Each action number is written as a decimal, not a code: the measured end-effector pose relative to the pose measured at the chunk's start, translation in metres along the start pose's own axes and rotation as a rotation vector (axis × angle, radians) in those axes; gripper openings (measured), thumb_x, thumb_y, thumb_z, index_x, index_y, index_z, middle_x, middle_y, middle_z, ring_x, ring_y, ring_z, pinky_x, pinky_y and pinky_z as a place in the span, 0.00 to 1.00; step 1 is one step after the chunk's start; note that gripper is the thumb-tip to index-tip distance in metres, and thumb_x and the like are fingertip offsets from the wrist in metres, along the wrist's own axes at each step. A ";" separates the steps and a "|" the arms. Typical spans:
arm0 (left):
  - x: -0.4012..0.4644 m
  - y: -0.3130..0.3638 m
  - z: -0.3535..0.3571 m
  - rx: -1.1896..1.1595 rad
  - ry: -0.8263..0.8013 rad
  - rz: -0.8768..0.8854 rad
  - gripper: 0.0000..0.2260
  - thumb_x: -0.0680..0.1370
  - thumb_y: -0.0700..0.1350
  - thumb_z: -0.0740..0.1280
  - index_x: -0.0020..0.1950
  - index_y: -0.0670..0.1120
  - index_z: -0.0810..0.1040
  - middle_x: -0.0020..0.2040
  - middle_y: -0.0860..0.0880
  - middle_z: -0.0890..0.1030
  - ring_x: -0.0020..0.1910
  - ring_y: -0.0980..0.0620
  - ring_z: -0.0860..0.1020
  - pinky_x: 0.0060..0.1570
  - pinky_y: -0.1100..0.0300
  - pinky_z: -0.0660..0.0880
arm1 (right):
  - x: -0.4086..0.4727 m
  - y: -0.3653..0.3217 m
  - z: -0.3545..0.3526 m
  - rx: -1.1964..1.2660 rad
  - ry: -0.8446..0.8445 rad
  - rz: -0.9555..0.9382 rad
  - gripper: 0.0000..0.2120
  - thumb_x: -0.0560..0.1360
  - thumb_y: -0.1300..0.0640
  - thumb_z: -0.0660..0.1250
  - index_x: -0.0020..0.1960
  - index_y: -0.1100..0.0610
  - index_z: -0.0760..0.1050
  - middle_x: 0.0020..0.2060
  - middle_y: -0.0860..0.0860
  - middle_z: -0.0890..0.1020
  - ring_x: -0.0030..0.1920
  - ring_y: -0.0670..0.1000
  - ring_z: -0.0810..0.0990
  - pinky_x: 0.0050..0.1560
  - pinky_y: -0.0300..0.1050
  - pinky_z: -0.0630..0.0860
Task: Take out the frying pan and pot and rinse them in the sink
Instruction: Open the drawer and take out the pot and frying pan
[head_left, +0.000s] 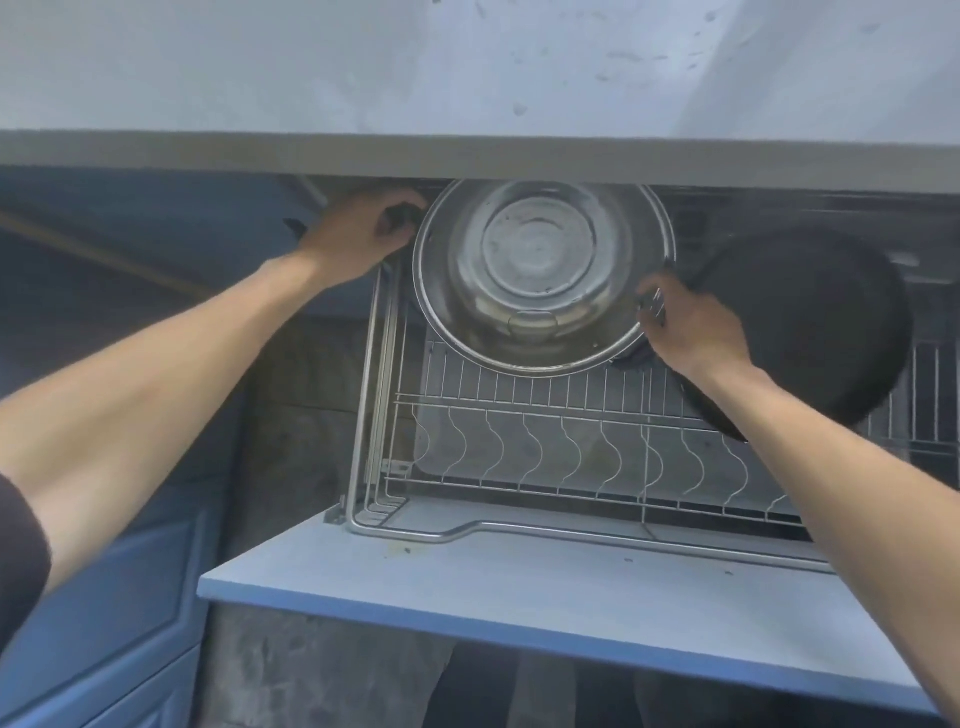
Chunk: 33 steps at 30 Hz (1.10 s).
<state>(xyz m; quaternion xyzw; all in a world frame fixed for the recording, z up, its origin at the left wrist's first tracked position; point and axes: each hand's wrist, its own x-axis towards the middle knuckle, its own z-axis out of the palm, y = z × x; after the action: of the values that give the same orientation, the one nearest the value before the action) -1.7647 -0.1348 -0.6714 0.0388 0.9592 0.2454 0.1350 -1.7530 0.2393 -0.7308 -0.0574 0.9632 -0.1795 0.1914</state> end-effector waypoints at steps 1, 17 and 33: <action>0.000 0.000 -0.002 -0.006 0.000 0.001 0.09 0.78 0.51 0.61 0.58 0.58 0.74 0.52 0.53 0.81 0.45 0.51 0.78 0.43 0.57 0.73 | -0.001 -0.001 0.001 -0.010 0.013 0.004 0.07 0.79 0.54 0.57 0.56 0.48 0.67 0.32 0.48 0.74 0.34 0.55 0.73 0.37 0.45 0.64; -0.099 0.033 -0.001 -0.192 -0.140 -0.020 0.09 0.75 0.51 0.67 0.51 0.64 0.74 0.32 0.57 0.79 0.28 0.57 0.78 0.39 0.70 0.72 | -0.120 0.033 -0.041 0.332 -0.390 -0.121 0.14 0.71 0.53 0.65 0.53 0.38 0.69 0.41 0.58 0.78 0.30 0.50 0.70 0.42 0.47 0.74; -0.151 0.165 -0.164 -0.583 -0.071 0.024 0.10 0.75 0.51 0.68 0.55 0.57 0.79 0.30 0.48 0.80 0.29 0.56 0.75 0.43 0.69 0.74 | -0.200 -0.001 -0.282 0.649 -0.330 -0.163 0.18 0.74 0.62 0.68 0.58 0.45 0.73 0.44 0.57 0.81 0.39 0.49 0.80 0.43 0.33 0.75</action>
<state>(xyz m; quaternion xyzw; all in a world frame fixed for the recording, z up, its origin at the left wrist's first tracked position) -1.6643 -0.0868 -0.4174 0.0184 0.8423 0.5108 0.1711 -1.6790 0.3656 -0.4176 -0.0984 0.8047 -0.4784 0.3376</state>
